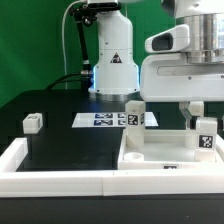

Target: Assemble square table

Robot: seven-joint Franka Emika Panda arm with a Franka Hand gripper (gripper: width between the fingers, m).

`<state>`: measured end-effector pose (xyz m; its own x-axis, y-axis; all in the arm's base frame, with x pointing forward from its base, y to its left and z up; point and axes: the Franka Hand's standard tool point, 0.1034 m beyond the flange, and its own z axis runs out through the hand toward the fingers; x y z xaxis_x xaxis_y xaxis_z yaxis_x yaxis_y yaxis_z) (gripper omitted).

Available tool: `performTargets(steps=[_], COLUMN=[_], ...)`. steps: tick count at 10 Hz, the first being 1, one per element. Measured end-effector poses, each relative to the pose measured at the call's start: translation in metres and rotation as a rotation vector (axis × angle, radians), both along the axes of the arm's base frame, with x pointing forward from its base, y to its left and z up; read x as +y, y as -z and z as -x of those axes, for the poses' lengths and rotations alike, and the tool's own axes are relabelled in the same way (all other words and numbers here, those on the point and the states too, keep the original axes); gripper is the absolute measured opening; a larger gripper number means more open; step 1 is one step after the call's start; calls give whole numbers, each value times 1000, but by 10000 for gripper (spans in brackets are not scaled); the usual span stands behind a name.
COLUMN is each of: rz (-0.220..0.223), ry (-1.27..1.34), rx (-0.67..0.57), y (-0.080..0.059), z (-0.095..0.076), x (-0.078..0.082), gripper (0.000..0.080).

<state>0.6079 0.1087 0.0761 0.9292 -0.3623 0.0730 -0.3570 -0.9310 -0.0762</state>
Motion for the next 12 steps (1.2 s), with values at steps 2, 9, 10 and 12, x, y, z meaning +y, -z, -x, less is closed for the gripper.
performTargets(steps=[2,9,10,12], rz=[0,21,21,20], ry=[22,301,301,251], rx=[1,-6,-6,-14], y=[0,0,0,-5], z=[0,2,2,1], x=[-2,-16,-16,-15], gripper=[296,313,313,614])
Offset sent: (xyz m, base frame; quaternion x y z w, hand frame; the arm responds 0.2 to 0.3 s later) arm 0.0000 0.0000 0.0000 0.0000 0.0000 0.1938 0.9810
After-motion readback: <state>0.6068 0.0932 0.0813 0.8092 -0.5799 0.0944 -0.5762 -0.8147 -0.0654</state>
